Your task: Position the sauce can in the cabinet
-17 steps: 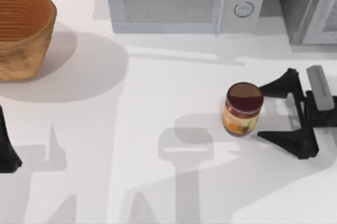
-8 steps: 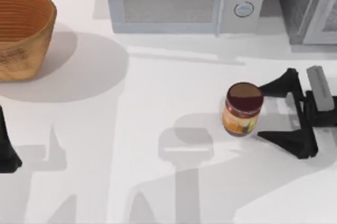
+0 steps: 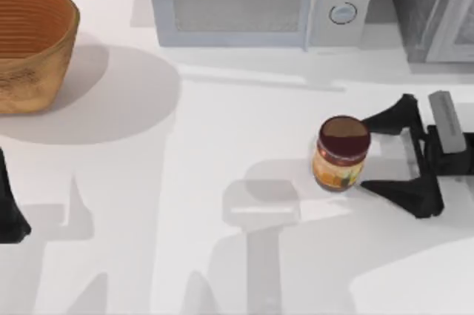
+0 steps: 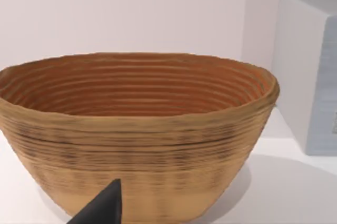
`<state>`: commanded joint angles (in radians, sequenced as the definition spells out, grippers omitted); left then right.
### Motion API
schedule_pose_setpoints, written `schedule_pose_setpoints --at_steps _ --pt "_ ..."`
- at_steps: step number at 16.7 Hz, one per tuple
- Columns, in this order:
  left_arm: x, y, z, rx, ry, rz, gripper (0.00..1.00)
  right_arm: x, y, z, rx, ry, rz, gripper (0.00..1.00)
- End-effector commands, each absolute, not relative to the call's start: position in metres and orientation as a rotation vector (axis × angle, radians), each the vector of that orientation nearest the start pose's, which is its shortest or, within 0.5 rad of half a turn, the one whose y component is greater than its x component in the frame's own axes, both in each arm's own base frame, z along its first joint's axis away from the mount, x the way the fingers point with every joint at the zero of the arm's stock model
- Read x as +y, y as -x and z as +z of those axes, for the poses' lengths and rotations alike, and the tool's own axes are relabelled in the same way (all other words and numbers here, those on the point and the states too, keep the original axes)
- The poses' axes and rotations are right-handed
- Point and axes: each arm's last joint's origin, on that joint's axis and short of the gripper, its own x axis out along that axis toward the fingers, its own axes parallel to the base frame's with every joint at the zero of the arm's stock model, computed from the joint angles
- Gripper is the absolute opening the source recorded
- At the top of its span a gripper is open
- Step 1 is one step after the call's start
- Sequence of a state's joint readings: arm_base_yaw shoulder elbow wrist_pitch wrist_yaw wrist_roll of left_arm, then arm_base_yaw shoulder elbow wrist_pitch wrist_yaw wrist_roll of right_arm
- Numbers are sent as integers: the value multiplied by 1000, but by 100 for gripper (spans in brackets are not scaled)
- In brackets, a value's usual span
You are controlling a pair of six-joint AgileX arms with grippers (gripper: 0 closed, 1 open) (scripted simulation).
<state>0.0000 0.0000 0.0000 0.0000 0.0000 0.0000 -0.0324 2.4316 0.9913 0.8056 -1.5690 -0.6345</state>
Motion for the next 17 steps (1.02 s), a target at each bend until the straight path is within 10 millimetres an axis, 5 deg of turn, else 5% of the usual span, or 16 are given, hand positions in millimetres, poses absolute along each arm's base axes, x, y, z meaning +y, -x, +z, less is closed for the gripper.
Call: schedule_pose_setpoints --at_steps 12,17 --pt "-1 -106 160 0 0 0 100 77 -362 5 4 6 1561 100" --pt "-1 -106 160 0 0 0 100 83 -359 7 0 0 1561 100"
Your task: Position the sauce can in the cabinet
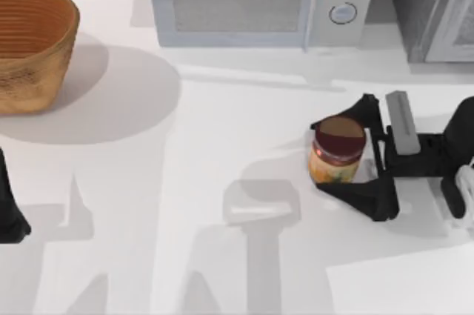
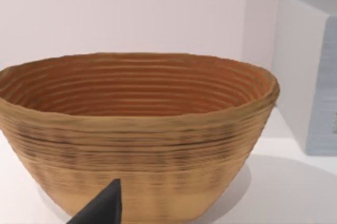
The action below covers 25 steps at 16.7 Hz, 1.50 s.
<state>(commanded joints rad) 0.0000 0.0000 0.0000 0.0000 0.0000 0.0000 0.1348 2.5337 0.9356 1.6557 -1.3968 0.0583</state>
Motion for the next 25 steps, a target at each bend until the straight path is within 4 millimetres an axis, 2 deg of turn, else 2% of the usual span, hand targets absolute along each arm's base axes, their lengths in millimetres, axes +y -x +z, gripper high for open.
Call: schedule_pose_setpoints --at_steps 2,15,25 --pt "-1 -106 160 0 0 0 100 83 -359 7 0 0 1561 100" --pt "-1 -106 160 0 0 0 100 83 -359 7 0 0 1561 2" --pt "-1 -106 160 0 0 0 100 82 -360 8 -2 1 1558 0"
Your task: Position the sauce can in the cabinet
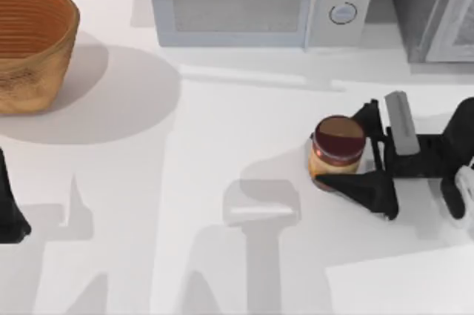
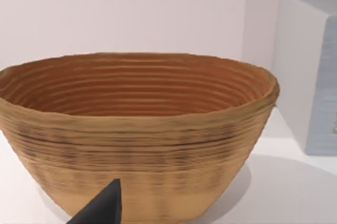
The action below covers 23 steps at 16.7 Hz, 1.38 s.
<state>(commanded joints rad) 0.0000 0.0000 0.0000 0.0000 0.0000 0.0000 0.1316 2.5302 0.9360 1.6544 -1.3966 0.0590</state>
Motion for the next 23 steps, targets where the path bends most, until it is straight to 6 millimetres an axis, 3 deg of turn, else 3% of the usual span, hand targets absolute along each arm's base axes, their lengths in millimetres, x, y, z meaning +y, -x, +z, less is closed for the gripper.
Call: schedule_pose_setpoints --at_steps 3,10,13,20,23 --pt "-1 -106 160 0 0 0 100 82 -364 27 -7 5 1556 0" --pt "-1 -106 160 0 0 0 100 80 -370 121 -20 12 1530 0" --pt "-1 -106 160 0 0 0 100 81 -363 149 -10 5 1545 0" --pt "-1 -106 160 0 0 0 100 81 -361 158 -4 3 1555 0" --pt "-1 -106 160 0 0 0 100 70 -351 159 58 -54 1488 0"
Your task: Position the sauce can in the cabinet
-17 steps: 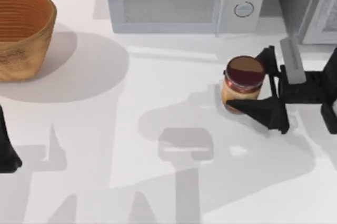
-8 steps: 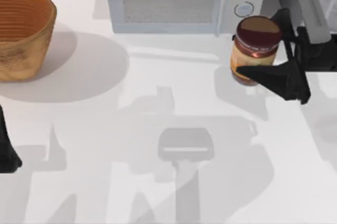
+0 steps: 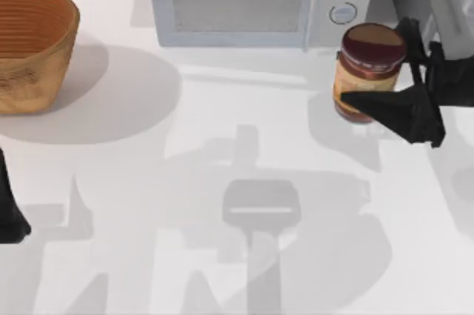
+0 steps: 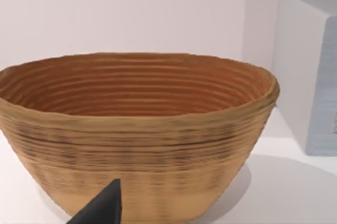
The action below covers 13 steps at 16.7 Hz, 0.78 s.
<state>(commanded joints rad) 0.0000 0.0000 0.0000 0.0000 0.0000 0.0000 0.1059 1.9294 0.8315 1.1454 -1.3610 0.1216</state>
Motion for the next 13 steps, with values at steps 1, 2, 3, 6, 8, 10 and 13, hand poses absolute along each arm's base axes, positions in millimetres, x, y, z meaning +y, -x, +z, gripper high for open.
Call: schedule_pose_setpoints --at_steps 1,2,3,6,8,10,13 --pt "-1 -106 160 0 0 0 100 65 -344 159 92 -83 1448 0" --pt "-1 -106 160 0 0 0 100 59 -334 159 129 -114 1398 0" --pt "-1 -106 160 0 0 0 100 53 -323 160 164 -140 1339 0" --pt "-1 -106 160 0 0 0 100 39 -286 175 198 -156 1151 0" --pt "-1 -106 160 0 0 0 100 34 -258 197 133 -108 1049 0" --pt "-1 -106 160 0 0 0 100 30 -228 229 -10 -19 947 0" --pt "-1 -106 160 0 0 0 100 24 -172 278 -274 104 745 0"
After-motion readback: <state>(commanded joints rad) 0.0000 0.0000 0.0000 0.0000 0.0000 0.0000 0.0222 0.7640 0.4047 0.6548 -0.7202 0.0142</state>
